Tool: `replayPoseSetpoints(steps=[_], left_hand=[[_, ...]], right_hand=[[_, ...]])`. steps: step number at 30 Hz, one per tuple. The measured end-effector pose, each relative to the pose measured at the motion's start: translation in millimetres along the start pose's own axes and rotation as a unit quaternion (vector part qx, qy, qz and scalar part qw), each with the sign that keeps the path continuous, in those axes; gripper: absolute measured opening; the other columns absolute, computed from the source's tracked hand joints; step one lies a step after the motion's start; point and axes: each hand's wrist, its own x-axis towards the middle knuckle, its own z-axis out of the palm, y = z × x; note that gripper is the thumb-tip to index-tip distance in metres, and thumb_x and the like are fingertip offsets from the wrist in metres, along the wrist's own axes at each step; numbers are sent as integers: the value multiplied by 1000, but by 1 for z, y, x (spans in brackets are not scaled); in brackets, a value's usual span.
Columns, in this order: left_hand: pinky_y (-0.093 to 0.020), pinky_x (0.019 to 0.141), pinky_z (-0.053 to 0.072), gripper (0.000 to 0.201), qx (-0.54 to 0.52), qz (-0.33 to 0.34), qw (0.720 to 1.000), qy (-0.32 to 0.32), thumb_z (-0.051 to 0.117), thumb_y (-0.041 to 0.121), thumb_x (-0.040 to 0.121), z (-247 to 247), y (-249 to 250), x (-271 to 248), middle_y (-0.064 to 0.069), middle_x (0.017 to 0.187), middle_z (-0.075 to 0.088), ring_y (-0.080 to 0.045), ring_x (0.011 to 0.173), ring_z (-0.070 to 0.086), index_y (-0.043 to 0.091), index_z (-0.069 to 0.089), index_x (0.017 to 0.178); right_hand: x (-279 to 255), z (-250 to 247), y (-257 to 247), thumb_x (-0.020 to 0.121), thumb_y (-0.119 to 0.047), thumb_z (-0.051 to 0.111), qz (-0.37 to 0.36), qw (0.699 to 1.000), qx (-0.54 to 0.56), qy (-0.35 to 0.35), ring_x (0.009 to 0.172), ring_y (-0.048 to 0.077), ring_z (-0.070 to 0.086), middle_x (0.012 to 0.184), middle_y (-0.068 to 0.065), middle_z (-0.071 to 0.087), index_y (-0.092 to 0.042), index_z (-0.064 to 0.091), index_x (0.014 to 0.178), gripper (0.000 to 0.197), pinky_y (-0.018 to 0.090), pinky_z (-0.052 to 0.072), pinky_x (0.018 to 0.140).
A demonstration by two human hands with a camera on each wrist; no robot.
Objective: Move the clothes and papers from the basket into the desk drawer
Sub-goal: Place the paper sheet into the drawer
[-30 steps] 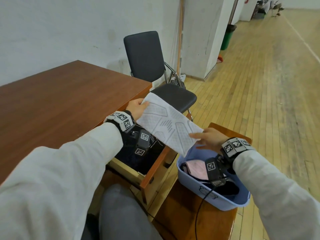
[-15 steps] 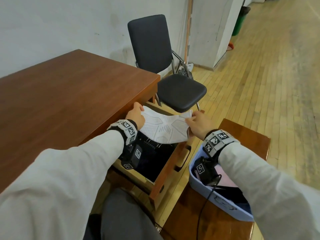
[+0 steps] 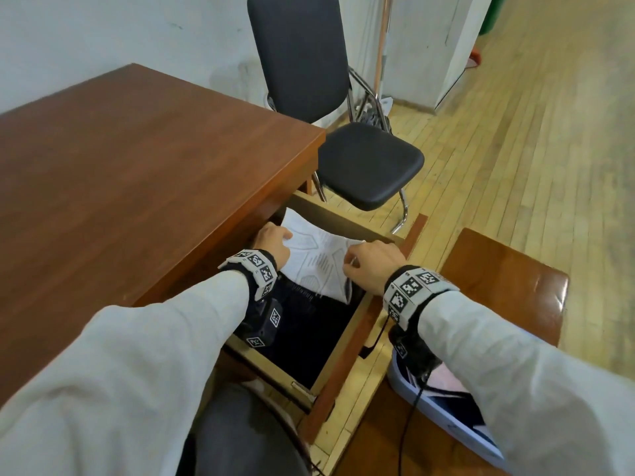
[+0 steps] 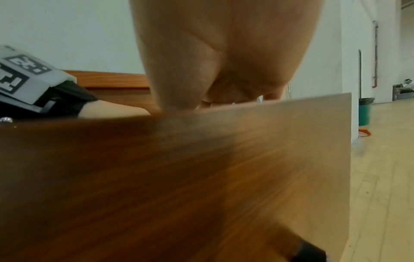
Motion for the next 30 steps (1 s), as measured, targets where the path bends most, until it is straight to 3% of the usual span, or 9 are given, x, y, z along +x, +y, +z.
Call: replayPoseSetpoints(steps=[3,8,14,17,20,22,25,27,30], left_hand=[[-35,114,31,43,11,-3,1000,-9,43,-5,91,5,-6,11,-14,141,42,-30,133,39,7,56,131],[-34,111,33,42,-1,-24,1000,-20,41,-9,92,15,-14,21,-15,141,43,-30,132,41,3,58,128],[-36,110,37,41,4,-30,999,-23,42,-8,93,17,-20,29,-15,141,45,-32,131,43,3,57,129],[-36,112,35,42,9,-29,999,-42,41,-7,93,18,-22,30,-16,145,42,-32,134,40,2,53,133],[-37,117,24,48,45,-23,998,-45,40,-7,92,22,-24,26,-13,154,27,-30,143,23,6,48,137],[-38,118,22,49,68,2,997,-28,40,-7,89,26,-22,23,-9,155,24,-28,144,16,9,50,135],[-41,112,33,45,94,30,992,-77,41,-3,89,34,-14,17,-8,145,42,-29,135,34,13,57,128],[-40,108,39,43,108,12,987,-121,42,3,91,36,-9,15,-10,142,47,-29,132,43,15,56,130],[-34,103,44,34,90,-23,986,-136,44,7,94,34,-7,15,-13,139,51,-30,125,50,13,58,124]], right_hand=[[9,6,2,92,-37,46,-2,999,-40,-21,81,18,63,90,-2,69,-22,69,96,28,31,47,75],[17,13,6,93,-39,46,4,996,-77,-54,82,17,61,85,-5,65,-23,69,95,28,33,38,79],[21,16,8,93,-39,44,-2,992,-98,-81,79,16,61,85,-6,66,-25,69,100,29,33,42,78],[20,16,8,93,-38,44,-10,989,-118,-87,85,18,62,93,-4,68,-25,69,104,31,34,41,78],[17,15,9,91,-36,49,-26,992,-109,-54,100,22,56,112,1,59,-24,62,115,30,35,43,80],[14,13,8,92,-36,49,-49,991,-115,-46,103,22,52,114,1,56,-26,61,115,29,36,41,84],[12,13,4,94,-38,41,-58,977,-182,-100,93,20,52,99,-2,61,-23,63,106,29,38,36,88],[13,13,1,95,-40,39,-31,967,-208,-146,83,19,52,85,-3,58,-19,60,103,30,39,33,89],[15,13,1,94,-39,41,-14,963,-207,-169,78,19,53,76,-5,53,-18,59,105,30,38,34,87]])
